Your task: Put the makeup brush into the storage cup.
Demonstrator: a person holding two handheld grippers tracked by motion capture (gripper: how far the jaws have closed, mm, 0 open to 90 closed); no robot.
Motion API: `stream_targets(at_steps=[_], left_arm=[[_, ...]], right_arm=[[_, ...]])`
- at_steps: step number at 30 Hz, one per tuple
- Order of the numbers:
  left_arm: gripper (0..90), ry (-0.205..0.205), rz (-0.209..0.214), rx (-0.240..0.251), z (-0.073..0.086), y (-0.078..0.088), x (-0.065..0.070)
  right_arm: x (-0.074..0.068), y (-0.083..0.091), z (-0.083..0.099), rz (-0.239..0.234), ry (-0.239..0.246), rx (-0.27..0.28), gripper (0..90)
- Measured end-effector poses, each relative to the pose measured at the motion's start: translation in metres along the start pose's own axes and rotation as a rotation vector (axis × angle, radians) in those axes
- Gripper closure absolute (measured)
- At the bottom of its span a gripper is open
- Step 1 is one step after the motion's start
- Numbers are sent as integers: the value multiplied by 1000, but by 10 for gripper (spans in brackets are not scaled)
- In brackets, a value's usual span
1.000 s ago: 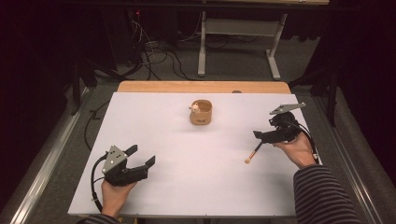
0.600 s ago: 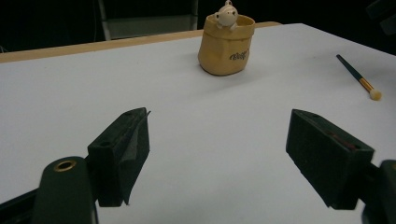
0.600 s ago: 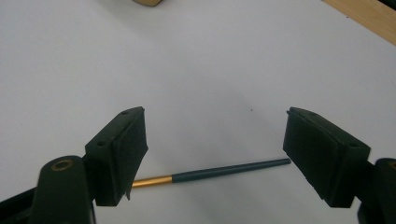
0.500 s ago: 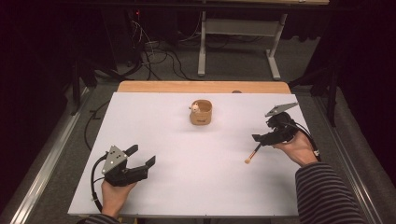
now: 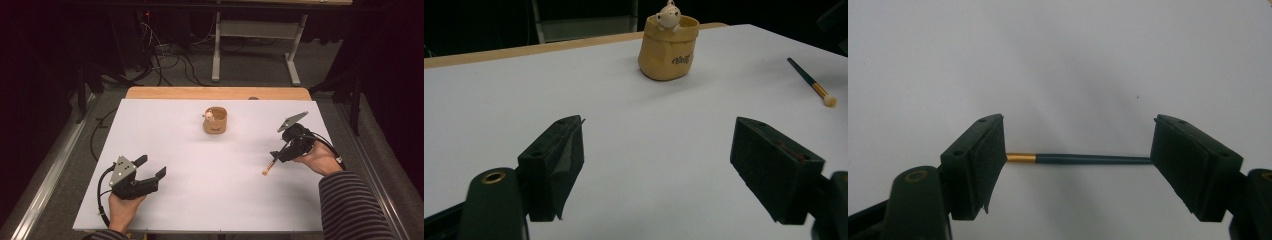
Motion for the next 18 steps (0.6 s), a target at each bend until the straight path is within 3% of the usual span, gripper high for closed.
stream_targets(at_steps=[11,18], left_arm=[[224,4,-18,4,0,1,-2],[223,1,-19,5,-1,2,-1]], right_arm=[[3,-10,8,4,48,-64,234],[-1,-21,13,-39,69,-115,236]])
Point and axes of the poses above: each handheld gripper's, and its own axes: y roughly backward along the jaws, z roughly out of its underside, x roughly to its right, the point moved 7 cm from there along -y, roughly forward along the jaws, and after that the axes turned 3 degrees about -y, right-handed, at the moved point
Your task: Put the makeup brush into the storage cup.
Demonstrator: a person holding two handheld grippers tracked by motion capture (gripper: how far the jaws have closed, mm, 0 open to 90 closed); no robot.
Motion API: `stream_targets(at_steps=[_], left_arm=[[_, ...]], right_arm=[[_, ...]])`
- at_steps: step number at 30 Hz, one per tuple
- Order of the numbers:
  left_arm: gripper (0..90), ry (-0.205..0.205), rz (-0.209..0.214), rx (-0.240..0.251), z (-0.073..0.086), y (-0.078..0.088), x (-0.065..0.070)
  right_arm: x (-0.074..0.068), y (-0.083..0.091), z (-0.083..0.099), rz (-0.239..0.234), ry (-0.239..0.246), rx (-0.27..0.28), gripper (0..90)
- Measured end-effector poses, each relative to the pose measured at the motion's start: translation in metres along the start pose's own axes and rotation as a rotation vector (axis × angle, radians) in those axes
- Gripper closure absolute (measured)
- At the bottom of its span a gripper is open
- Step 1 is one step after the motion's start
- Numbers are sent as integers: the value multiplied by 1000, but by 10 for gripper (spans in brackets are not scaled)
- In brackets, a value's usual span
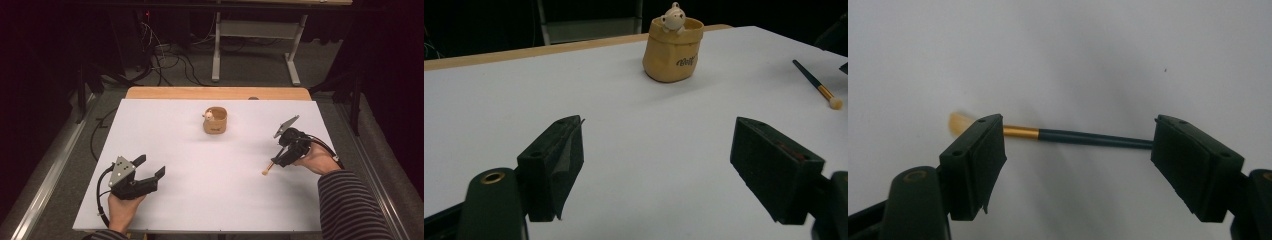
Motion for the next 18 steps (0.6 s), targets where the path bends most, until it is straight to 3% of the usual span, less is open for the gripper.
stream_targets(at_steps=[18], left_arm=[[226,8,0,1,0,0,0]], right_arm=[[-3,-17,0,-47,42,-54,251]])
Point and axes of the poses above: each handheld gripper's, and its own axes: y roughly backward along the jaws, z roughly out of its underside, x roughly to its right, the point moved 7 cm from there along -y, roughly forward along the jaws, and after that the axes turned 3 degrees about -y, right-handed, at the moved point
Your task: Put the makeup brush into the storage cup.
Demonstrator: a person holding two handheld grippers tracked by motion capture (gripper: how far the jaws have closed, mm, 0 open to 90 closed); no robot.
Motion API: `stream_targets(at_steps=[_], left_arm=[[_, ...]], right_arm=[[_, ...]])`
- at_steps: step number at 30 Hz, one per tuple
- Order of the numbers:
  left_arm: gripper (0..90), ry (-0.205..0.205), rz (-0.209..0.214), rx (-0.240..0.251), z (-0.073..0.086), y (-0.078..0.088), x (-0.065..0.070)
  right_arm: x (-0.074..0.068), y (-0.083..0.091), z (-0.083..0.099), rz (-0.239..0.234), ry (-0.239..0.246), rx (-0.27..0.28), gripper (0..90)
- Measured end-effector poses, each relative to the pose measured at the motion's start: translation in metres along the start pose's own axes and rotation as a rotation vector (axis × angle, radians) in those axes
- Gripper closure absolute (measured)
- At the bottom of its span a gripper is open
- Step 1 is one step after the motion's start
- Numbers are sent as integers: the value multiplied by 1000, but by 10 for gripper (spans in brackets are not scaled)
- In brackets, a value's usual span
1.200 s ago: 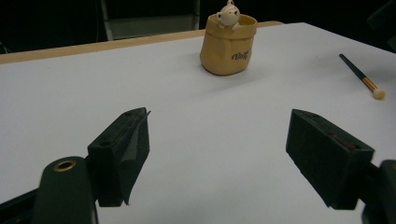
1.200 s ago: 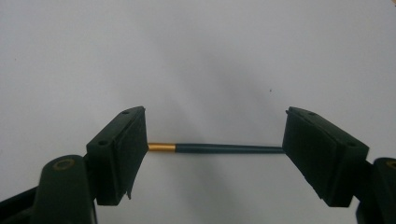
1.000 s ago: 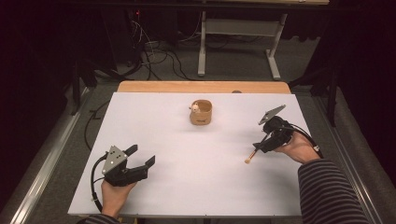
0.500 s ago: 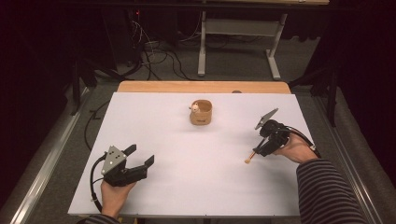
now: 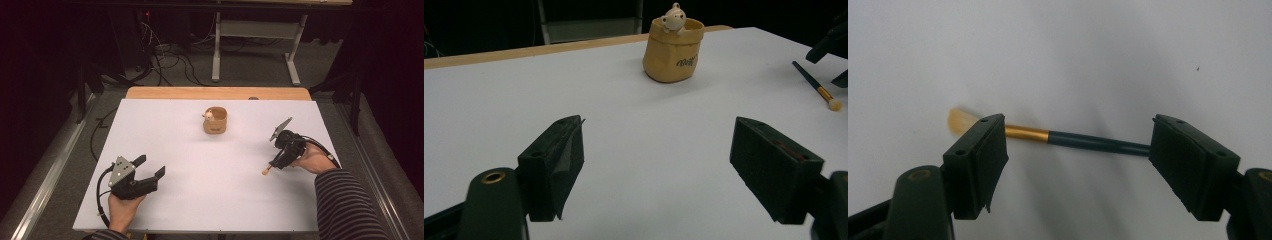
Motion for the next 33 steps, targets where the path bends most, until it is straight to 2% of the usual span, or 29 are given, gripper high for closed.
stream_targets(at_steps=[11,19,23,33], left_arm=[[236,-3,2,1,0,0,1],[238,-3,4,3,0,0,1],[237,-4,17,9,-1,0,3],[236,0,17,9,-1,0,2]], right_arm=[[1,-11,2,-34,8,-43,253],[1,-15,2,-38,14,-47,252],[1,-15,3,-35,37,-59,254],[-1,-17,5,-49,55,-62,255]])
Point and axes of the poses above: each handheld gripper's, and its own axes: y roughly backward along the jaws, z roughly out of its underside, x roughly to its right, the point moved 7 cm from there along -y, roughly forward along the jaws, and after that the axes turned 3 degrees about -y, right-handed, at the moved point
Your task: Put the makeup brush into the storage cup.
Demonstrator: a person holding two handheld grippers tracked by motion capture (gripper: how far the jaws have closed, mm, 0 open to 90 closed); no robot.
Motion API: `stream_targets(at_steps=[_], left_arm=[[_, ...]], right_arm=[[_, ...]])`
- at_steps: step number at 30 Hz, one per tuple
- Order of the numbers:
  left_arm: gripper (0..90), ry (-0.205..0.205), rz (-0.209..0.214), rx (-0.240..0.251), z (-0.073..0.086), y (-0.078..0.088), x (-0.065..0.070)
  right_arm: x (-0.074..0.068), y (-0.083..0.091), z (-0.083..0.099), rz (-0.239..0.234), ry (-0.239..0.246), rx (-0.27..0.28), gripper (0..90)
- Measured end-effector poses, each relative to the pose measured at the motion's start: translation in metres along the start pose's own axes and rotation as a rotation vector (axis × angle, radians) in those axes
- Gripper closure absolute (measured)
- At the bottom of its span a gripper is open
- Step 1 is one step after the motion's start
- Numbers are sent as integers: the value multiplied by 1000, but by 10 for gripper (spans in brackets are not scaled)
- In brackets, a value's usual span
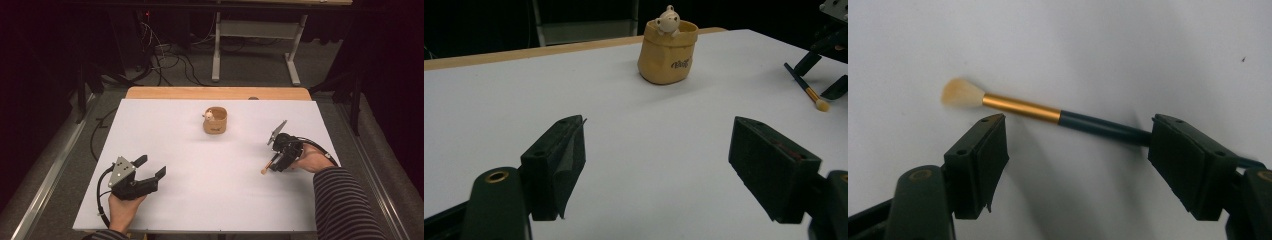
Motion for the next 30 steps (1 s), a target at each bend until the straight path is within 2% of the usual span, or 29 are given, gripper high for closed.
stream_targets(at_steps=[11,16,23,27,30], left_arm=[[236,0,0,-2,0,0,0],[237,2,0,2,0,0,0],[237,0,0,-1,0,0,0],[237,0,1,-1,0,0,0],[237,1,3,-1,0,0,0]], right_arm=[[0,0,-3,4,9,8,266],[0,-1,-2,8,17,-6,266],[1,3,-6,18,21,27,267],[3,3,-11,-1,11,66,266],[5,3,-12,-7,11,71,266]])
Point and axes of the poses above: each handheld gripper's, and its own axes: y roughly backward along the jaws, z roughly out of its underside, x roughly to its right, the point moved 7 cm from there along -y, roughly forward along the jaws, and after that the axes turned 3 degrees about -y, right-handed, at the moved point
